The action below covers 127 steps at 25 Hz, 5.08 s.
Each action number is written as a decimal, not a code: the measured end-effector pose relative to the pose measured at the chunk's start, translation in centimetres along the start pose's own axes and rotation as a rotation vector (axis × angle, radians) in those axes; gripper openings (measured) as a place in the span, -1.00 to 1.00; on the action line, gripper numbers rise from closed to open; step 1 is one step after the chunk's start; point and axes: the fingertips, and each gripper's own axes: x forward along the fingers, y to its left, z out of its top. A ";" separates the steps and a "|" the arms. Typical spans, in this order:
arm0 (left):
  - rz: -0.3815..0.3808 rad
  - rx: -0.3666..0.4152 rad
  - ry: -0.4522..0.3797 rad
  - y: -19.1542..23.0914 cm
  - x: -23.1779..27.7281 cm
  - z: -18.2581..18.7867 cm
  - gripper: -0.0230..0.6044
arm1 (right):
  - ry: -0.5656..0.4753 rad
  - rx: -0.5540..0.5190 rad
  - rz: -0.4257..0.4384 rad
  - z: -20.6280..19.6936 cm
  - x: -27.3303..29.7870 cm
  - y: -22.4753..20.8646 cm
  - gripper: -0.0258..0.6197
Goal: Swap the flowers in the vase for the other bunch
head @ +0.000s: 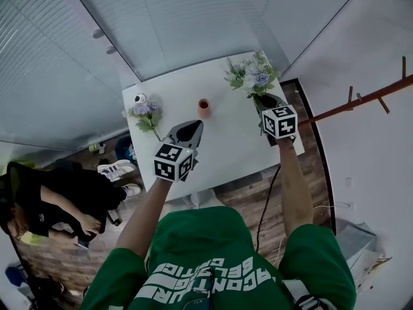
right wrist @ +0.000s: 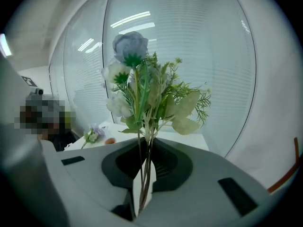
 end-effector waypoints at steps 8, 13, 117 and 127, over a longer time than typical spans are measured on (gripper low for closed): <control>0.017 0.017 -0.055 0.7 -3.4 1.2 -0.90 | -0.236 -0.046 0.010 9.5 -4.0 4.1 -0.83; 0.034 0.006 -0.062 0.8 -4.7 0.4 -0.90 | -0.245 -0.056 0.029 9.8 -4.1 6.2 -0.83; 0.117 -0.016 -0.033 7.2 -6.7 -0.6 -0.90 | -0.099 0.090 -0.011 -0.4 -0.4 11.8 -0.75; 0.070 0.008 -0.029 4.6 -5.7 -0.8 -0.90 | -0.132 0.102 -0.068 -1.0 -5.7 11.5 -0.88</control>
